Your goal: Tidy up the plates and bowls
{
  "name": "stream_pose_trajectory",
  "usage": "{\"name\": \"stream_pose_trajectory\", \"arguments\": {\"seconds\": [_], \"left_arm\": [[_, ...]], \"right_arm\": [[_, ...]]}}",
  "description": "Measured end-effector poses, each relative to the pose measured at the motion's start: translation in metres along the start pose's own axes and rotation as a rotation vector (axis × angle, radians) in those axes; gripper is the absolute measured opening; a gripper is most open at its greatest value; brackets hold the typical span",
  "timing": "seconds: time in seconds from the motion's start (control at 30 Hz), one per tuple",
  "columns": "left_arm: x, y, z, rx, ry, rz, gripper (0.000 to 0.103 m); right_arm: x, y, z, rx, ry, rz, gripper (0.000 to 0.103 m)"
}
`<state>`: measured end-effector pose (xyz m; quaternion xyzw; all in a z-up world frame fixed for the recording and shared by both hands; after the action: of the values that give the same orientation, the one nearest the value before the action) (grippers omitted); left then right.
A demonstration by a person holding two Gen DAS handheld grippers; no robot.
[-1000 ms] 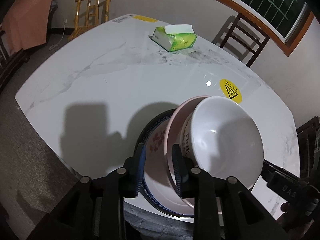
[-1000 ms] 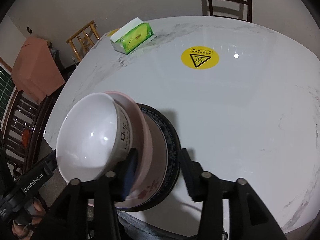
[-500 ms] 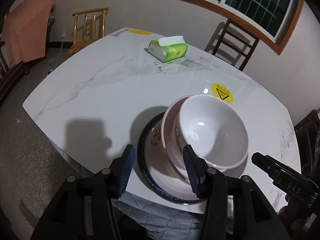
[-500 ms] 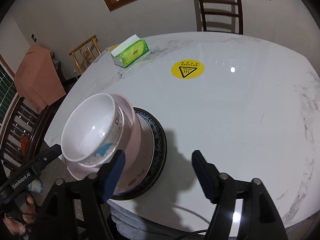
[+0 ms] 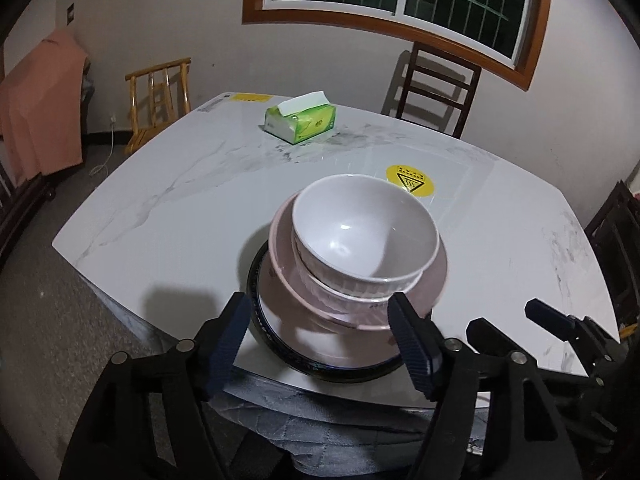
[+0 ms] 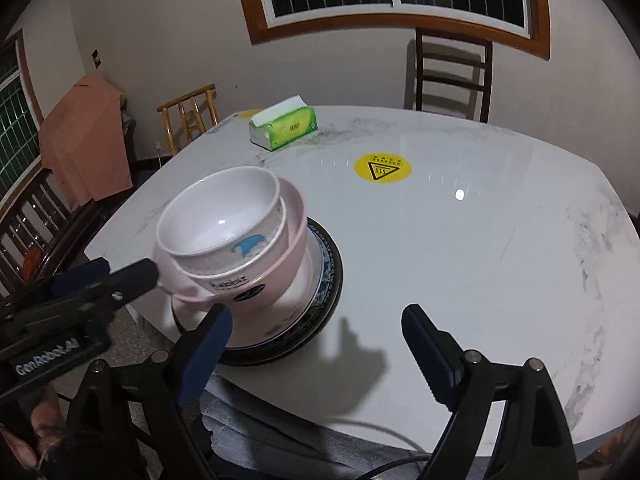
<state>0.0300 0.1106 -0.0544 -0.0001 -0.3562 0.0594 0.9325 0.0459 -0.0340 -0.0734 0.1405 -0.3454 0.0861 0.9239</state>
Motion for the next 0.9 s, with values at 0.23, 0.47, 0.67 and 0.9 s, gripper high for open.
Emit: {"name": "stream_pose_trajectory", "arguments": {"seconds": [0.23, 0.47, 0.67, 0.9], "left_arm": [[-0.001, -0.004, 0.003, 0.029, -0.020, -0.018, 0.073], [-0.005, -0.013, 0.007, 0.018, -0.028, -0.045, 0.074], [-0.008, -0.019, 0.014, 0.017, -0.042, -0.068, 0.077], [-0.008, -0.023, 0.017, 0.021, -0.043, -0.070, 0.077]], "right_arm": [[-0.011, 0.001, 0.010, -0.022, -0.013, -0.003, 0.089], [-0.015, -0.002, 0.028, -0.048, -0.050, -0.021, 0.089], [-0.022, -0.007, 0.039, -0.070, -0.073, -0.032, 0.089], [-0.025, -0.008, 0.039, -0.077, -0.068, -0.032, 0.089]]}}
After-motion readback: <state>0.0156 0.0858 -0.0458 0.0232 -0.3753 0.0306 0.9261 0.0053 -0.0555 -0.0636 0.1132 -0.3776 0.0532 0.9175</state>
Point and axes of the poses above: each gripper's, at about its wrist camera, not at the fingertips, and z roughly against the way its jaws point, y to its left, x to its top, the point moved 7 cm from there along -z, roughly the way its jaws point, and after that the axes turned 4 degrees about -z, right-handed, at the moved point
